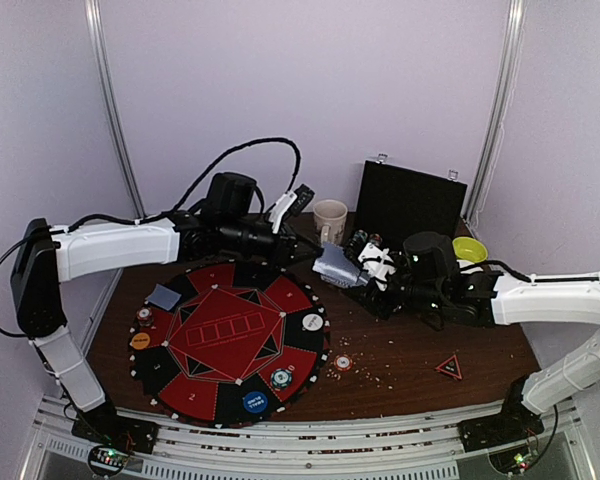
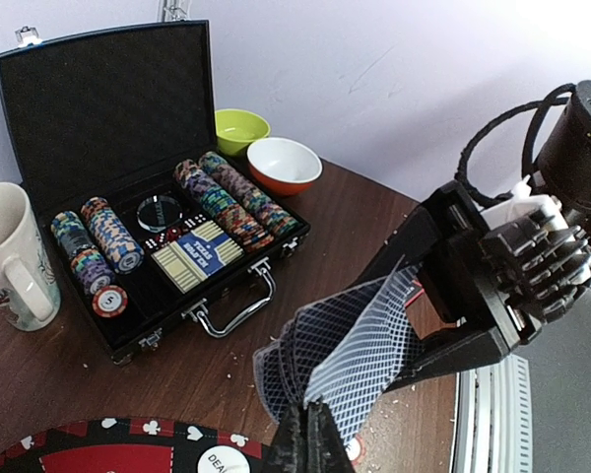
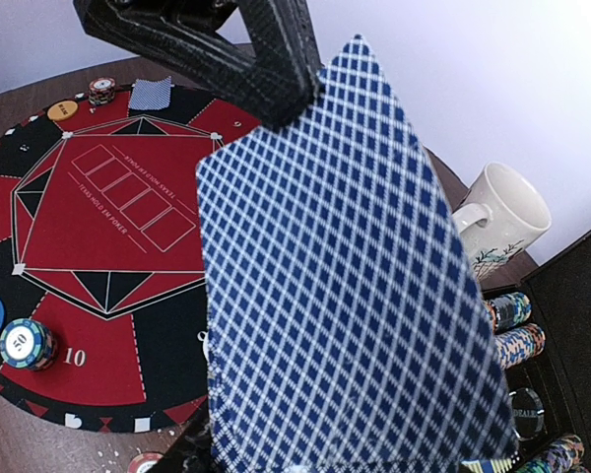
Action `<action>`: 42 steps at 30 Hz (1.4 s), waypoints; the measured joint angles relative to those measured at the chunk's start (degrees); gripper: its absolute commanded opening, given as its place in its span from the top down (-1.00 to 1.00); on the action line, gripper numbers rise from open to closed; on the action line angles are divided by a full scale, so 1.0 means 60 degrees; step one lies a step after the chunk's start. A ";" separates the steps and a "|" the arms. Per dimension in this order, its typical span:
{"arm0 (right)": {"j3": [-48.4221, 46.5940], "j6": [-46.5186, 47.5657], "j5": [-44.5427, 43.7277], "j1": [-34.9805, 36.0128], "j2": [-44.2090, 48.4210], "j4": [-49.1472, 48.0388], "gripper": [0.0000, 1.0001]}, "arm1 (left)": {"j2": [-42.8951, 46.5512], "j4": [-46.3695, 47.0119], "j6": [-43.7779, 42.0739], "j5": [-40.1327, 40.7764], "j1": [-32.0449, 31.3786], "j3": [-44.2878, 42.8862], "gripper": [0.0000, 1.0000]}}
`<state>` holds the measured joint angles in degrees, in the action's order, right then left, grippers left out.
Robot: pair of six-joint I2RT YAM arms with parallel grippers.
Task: Distribute texas hold em gaming equipment
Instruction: Pick up the poker card from the face-down deck piles, then distribute the poker card in the small blind area.
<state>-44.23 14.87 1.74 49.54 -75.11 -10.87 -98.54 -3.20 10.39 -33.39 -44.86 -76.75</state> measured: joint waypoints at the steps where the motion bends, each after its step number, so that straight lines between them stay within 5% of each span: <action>1: 0.0000 0.0000 0.0000 0.0000 0.0000 -0.0004 0.04 | 0.0018 0.0007 -0.0004 -0.0022 0.0029 0.0015 1.00; 11: 0.0004 0.0000 0.0004 -0.0004 0.0073 -0.0011 0.04 | 0.0087 0.0328 0.0189 -0.0193 0.0051 0.0331 1.00; 25: 0.0051 -0.0004 0.0007 -0.0131 0.0080 -0.0091 0.04 | 0.2084 -0.0091 -0.0313 -0.0117 0.0736 0.0805 1.00; 34: 0.0186 0.0047 0.0011 -0.0197 0.0197 -0.0197 0.04 | 0.2732 -0.4878 -0.2065 -0.0160 0.1483 -0.0106 1.00; 42: 0.0259 0.0106 0.0015 -0.0244 0.0423 -0.0211 0.04 | 0.3308 -0.8535 -0.3530 0.0007 0.1137 -0.0291 1.00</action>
<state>-42.68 15.51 1.83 48.07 -72.58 -12.14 -78.70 -54.41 -10.79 -33.34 -38.04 -78.50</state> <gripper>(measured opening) 0.483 0.005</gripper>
